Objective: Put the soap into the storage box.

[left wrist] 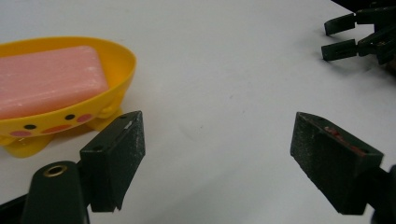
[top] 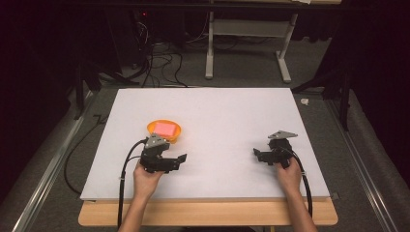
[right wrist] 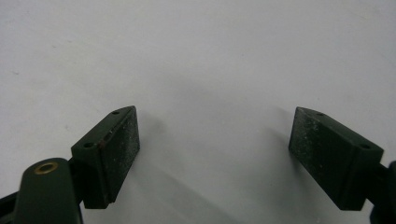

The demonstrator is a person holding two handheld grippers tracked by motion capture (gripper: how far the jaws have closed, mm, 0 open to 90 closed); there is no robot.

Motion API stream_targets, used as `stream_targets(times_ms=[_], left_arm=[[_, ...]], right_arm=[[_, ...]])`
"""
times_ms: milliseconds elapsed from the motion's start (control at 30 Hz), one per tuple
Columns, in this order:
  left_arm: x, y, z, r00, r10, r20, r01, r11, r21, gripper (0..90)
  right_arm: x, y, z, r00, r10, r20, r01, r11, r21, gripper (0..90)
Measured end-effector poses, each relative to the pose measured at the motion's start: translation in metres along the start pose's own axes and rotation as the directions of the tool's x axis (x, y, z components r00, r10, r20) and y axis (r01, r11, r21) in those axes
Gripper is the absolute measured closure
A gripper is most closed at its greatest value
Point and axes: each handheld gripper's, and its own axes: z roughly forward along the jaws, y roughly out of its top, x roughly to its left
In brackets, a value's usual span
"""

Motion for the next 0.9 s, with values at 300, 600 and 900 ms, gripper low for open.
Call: stream_targets(times_ms=[300, 600, 900], left_arm=[[-0.006, -0.007, 0.018, 0.9998, 0.012, 0.015, -0.013, 0.9992, 0.038, 18.5], [-0.006, -0.013, 0.035, 0.9993, 0.003, 0.036, -0.006, 0.9978, 0.066, 18.7], [-0.005, -0.018, 0.047, 0.9996, 0.015, 0.025, -0.017, 0.9953, 0.095, 18.8]], right_arm=[[0.0, 0.0, 0.0, 1.0, 0.0, 0.001, 0.0, 1.0, -0.002, 16.9], [0.0, 0.0, 0.0, 1.0, 0.0, 0.002, 0.0, 1.0, -0.002, 16.9], [0.0, 0.0, 0.0, 1.0, 0.001, 0.002, -0.001, 1.0, -0.002, 17.0]])
